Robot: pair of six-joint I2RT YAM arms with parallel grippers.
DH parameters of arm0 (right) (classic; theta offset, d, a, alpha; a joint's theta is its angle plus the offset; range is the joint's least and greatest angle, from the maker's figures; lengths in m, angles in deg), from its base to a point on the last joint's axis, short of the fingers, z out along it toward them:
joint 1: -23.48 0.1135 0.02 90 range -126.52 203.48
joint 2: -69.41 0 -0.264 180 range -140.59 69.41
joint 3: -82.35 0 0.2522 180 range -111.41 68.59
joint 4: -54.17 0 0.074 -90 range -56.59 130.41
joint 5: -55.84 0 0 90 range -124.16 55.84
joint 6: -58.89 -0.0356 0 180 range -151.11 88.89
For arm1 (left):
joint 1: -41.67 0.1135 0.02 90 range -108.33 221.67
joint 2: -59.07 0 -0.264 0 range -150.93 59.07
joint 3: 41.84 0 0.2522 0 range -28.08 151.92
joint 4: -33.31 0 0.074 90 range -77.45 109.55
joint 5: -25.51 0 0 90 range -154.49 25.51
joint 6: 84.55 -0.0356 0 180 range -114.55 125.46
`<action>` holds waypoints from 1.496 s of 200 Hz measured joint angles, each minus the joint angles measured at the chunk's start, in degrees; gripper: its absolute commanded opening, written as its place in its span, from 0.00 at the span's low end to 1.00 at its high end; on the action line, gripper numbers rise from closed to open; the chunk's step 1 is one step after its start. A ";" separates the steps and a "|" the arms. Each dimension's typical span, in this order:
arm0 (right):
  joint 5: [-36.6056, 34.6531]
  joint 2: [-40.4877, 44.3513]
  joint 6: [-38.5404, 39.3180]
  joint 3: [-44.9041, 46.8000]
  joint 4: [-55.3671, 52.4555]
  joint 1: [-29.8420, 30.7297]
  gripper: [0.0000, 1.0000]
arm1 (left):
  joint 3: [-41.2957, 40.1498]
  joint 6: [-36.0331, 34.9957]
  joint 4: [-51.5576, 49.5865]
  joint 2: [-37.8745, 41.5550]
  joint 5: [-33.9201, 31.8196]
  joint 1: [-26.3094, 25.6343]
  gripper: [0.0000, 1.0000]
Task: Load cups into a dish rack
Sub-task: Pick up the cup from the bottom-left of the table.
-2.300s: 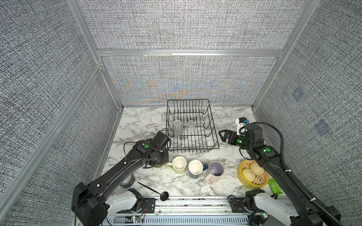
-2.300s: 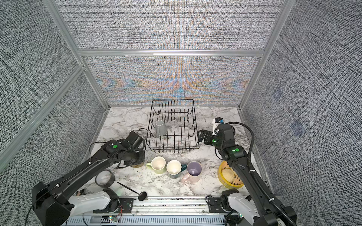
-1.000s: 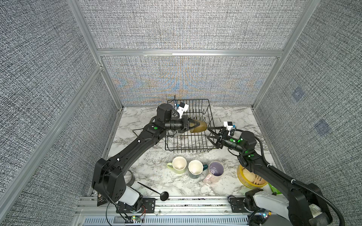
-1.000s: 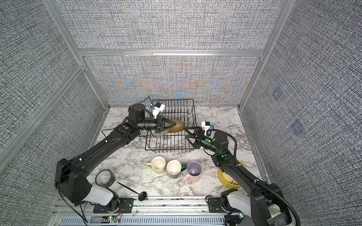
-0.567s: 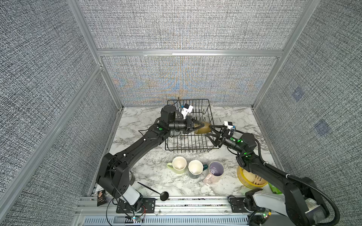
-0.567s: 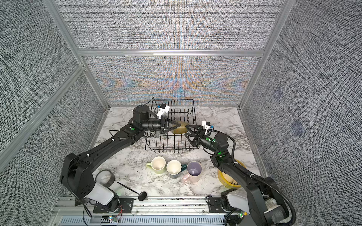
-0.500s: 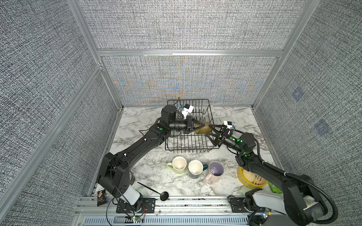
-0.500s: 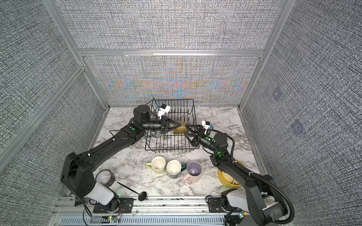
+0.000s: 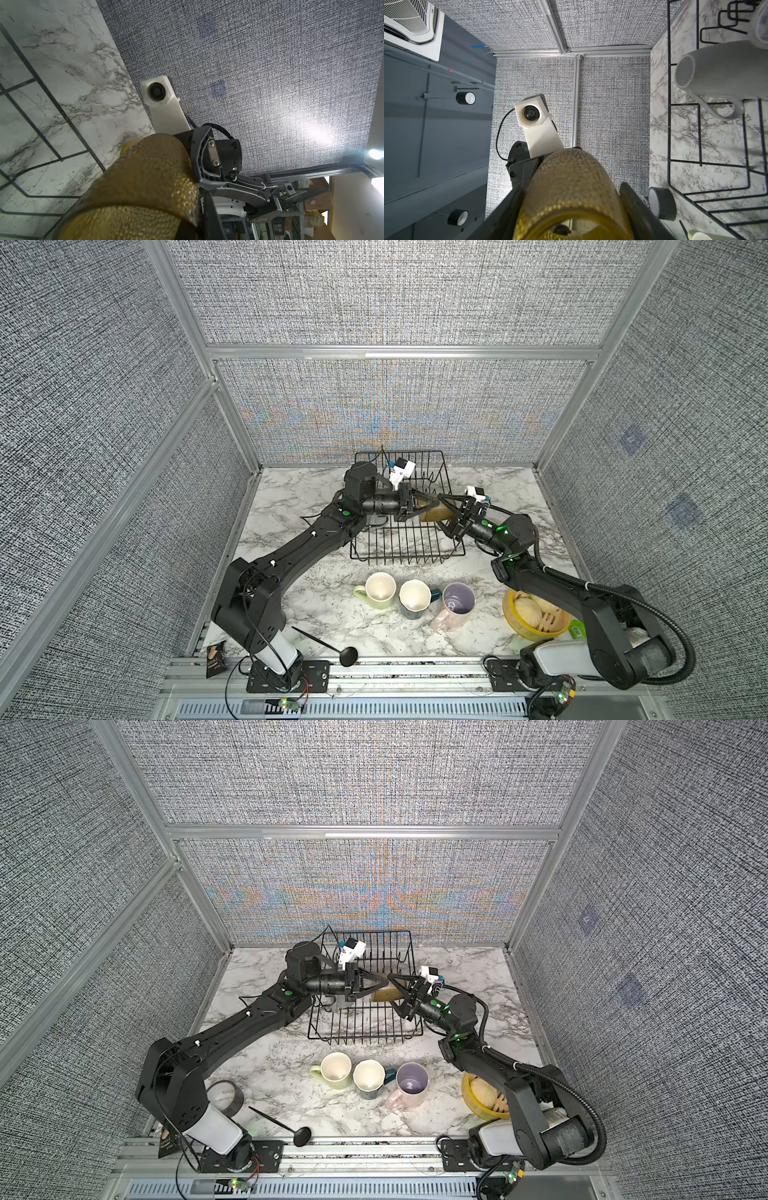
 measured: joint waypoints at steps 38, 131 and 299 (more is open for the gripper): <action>0.46 0.46 0.83 0.07 -0.09 0.13 0.63 | 0.90 -1.57 -2.56 0.00 -0.09 -0.22 0.22; -0.92 9.16 21.51 -4.68 -26.84 -0.68 0.62 | 0.55 -12.35 -18.47 5.66 -6.54 0.96 0.45; -28.57 -13.84 85.22 -39.58 -82.36 3.72 0.52 | -10.23 -31.85 -55.84 34.03 -58.18 5.29 0.99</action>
